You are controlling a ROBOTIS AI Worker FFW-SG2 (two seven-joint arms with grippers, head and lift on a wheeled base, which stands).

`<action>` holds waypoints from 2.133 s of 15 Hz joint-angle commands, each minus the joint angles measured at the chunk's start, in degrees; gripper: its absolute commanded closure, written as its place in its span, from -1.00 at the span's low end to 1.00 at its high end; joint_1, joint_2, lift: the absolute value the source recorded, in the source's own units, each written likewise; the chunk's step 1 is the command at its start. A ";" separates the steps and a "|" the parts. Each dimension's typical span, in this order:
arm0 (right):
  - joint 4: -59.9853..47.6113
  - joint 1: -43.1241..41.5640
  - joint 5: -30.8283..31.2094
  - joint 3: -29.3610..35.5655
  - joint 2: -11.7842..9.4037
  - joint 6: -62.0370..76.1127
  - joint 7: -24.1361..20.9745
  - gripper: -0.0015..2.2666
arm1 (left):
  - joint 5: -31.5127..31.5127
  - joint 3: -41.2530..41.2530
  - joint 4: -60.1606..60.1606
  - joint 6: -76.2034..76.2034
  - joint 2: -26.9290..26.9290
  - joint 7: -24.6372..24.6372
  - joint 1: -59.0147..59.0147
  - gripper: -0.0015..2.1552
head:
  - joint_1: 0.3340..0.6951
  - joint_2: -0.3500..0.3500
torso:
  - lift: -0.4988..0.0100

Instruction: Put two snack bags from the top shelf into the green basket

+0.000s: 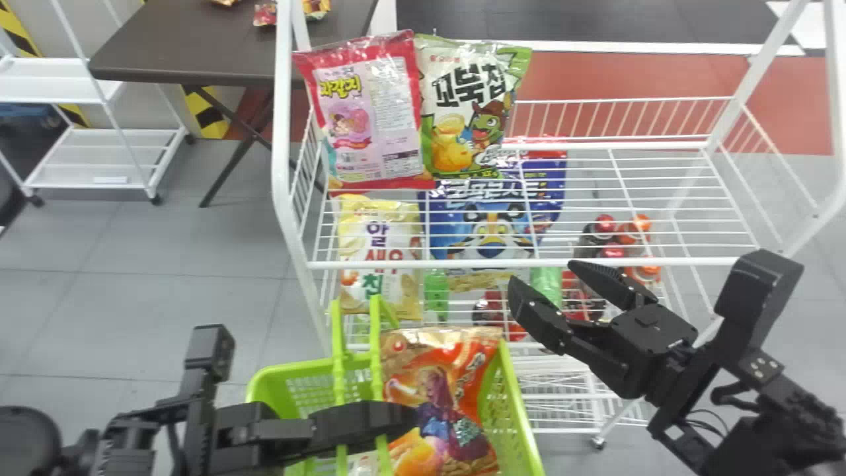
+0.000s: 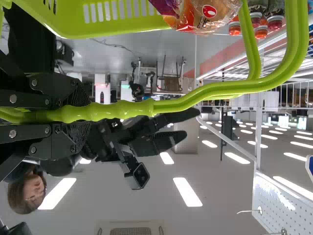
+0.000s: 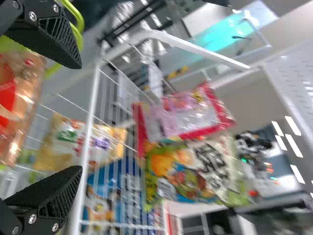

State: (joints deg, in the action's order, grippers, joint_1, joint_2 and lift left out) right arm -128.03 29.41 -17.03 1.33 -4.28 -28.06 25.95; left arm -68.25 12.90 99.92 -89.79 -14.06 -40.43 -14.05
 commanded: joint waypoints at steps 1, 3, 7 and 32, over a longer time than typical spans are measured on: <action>3.05 1.88 1.03 1.31 1.29 9.82 -0.90 -0.93 | 0.05 0.02 0.01 -0.24 0.00 0.09 -0.01 0.99 | 1.00 -0.17 | 0.96; 5.95 2.76 3.05 1.22 2.88 15.97 -2.92 -0.93 | 0.05 -0.16 0.01 -0.24 0.09 0.09 -0.01 0.99 | 1.00 -0.26 | 0.96; 13.33 2.94 11.93 -1.24 4.33 28.80 -10.92 -0.93 | 0.05 -0.16 0.01 -0.24 0.17 0.18 -0.01 0.99 | 1.00 -0.42 | 0.96; 17.46 7.33 16.50 -3.09 4.33 41.64 -15.84 -0.93 | 0.05 -0.60 -0.08 -0.24 0.35 0.80 0.43 0.99 | 1.00 -0.49 | 0.96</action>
State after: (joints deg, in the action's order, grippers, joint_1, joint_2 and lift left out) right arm -110.57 36.74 -0.53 -1.76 0.00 13.58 10.14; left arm -68.20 12.30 99.85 -89.79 -13.71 -39.64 -13.68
